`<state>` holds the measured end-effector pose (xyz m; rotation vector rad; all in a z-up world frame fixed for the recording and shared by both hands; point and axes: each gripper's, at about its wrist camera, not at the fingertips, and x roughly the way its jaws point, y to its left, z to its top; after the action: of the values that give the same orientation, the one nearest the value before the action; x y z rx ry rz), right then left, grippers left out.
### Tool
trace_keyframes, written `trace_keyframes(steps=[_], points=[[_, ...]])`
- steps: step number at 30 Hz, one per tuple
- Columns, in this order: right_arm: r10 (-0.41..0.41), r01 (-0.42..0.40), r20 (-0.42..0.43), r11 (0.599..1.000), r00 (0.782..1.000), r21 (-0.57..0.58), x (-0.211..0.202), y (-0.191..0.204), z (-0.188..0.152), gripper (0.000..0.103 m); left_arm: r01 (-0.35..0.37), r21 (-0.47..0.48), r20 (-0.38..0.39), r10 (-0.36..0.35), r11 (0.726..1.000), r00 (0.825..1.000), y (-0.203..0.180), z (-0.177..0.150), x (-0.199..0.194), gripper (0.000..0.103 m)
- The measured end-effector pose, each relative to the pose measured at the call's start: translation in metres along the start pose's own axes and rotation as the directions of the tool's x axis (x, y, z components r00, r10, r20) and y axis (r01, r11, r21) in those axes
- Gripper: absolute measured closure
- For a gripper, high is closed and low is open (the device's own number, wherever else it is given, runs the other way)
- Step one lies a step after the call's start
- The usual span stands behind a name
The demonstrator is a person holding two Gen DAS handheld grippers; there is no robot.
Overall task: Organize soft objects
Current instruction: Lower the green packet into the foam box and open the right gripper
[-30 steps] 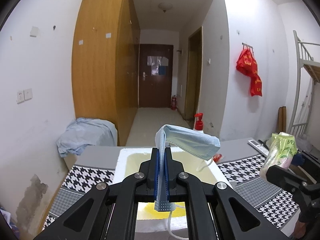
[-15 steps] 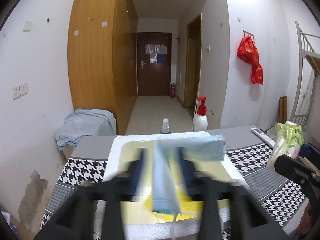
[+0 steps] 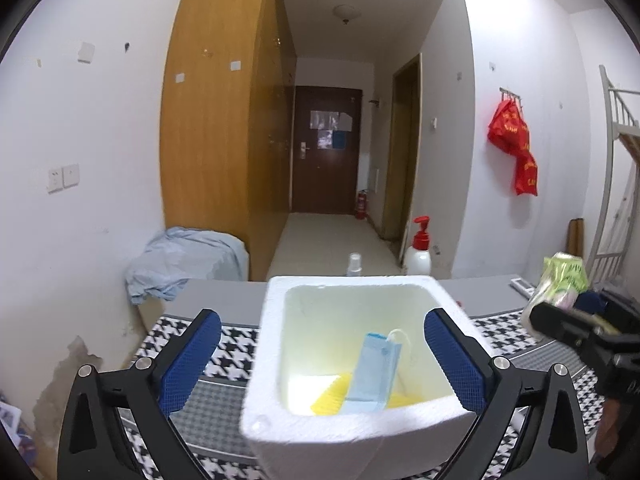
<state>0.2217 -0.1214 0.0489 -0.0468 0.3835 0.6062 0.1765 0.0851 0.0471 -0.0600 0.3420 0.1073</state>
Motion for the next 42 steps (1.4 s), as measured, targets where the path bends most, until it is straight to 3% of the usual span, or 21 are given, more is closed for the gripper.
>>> trace_keyframes(steps=[14,42], points=[[0.018,-0.018,-0.014,1.0,1.0,-0.018,0.014,0.013,0.001,0.027,-0.033,-0.028,0.031,0.034,0.999,0.999,0.027,-0.005,-0.015,0.001],[0.085,-0.089,-0.064,0.994,0.994,-0.068,0.046,0.05,0.005,0.027,-0.076,-0.062,0.019,0.078,0.995,0.997,0.065,-0.02,-0.037,0.001]])
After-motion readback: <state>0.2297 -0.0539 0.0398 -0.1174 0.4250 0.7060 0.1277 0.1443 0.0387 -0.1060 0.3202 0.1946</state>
